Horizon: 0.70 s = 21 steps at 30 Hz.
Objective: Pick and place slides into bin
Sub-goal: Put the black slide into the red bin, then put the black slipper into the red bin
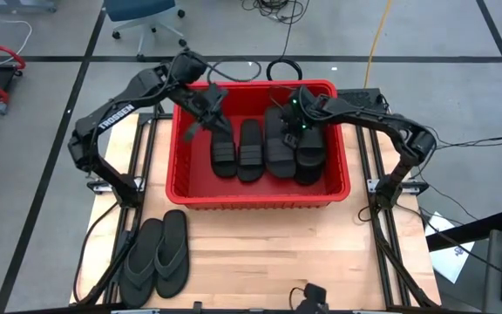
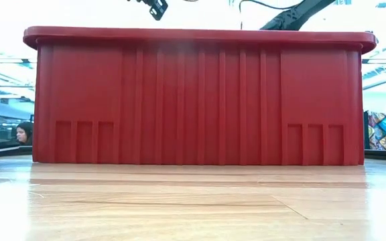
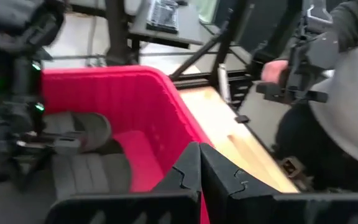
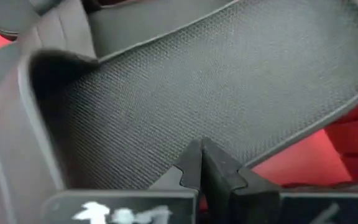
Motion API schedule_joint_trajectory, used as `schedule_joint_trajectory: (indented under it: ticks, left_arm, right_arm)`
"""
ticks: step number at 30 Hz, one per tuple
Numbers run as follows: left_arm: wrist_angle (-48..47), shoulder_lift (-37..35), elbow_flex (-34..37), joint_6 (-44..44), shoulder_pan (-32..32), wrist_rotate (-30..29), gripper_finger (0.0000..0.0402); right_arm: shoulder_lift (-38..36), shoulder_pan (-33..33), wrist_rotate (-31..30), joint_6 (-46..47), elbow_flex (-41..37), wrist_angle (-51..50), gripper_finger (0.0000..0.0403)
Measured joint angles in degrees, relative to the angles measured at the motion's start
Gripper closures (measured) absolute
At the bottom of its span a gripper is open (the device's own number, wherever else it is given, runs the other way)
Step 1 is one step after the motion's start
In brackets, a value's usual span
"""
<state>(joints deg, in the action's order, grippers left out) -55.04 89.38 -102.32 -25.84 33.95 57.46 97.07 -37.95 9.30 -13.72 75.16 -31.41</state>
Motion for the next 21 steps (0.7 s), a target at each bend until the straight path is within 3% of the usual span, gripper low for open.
schedule_joint_trajectory:
  ticks: [8, 21]
  left_arm:
    - [5.87, -0.08, -0.04, 6.62, -0.22, -3.99, 0.0401]
    - [5.67, -0.25, -0.04, 7.01, -1.24, -6.57, 0.0397]
  right_arm:
    - [0.01, -2.64, 3.0, -3.58, 0.0, -2.09, 0.0403]
    - [-5.51, -2.76, 2.76, -5.13, -0.11, 0.57, 0.0403]
